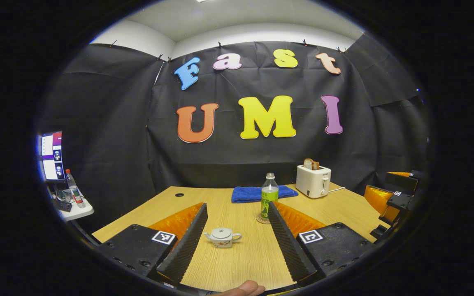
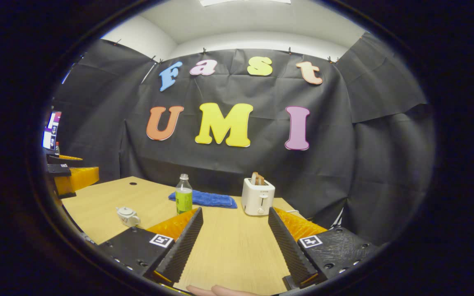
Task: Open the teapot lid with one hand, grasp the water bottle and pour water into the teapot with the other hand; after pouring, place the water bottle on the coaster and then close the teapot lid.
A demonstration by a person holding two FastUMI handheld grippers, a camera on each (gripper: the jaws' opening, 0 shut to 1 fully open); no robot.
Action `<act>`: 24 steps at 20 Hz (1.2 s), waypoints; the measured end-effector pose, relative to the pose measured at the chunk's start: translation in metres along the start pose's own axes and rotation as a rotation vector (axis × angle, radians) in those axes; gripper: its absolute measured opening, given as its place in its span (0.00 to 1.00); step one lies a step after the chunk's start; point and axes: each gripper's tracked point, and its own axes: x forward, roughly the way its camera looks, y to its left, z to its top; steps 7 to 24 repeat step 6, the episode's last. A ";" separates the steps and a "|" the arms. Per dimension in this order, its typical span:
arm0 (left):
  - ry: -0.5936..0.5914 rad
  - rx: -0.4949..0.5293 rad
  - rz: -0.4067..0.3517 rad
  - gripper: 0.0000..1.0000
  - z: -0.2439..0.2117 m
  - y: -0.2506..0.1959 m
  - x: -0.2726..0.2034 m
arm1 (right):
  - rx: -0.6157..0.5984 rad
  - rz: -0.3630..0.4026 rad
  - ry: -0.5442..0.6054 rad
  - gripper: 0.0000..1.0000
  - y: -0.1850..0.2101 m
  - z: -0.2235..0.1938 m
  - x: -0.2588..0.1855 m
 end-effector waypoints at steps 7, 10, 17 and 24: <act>-0.007 0.007 0.008 0.93 0.000 0.001 0.000 | -0.038 0.004 -0.015 0.97 0.002 0.000 0.002; -0.007 0.007 0.008 0.93 0.000 0.001 0.000 | -0.038 0.004 -0.015 0.97 0.002 0.000 0.002; -0.007 0.007 0.008 0.93 0.000 0.001 0.000 | -0.038 0.004 -0.015 0.97 0.002 0.000 0.002; -0.007 0.007 0.008 0.93 0.000 0.001 0.000 | -0.038 0.004 -0.015 0.97 0.002 0.000 0.002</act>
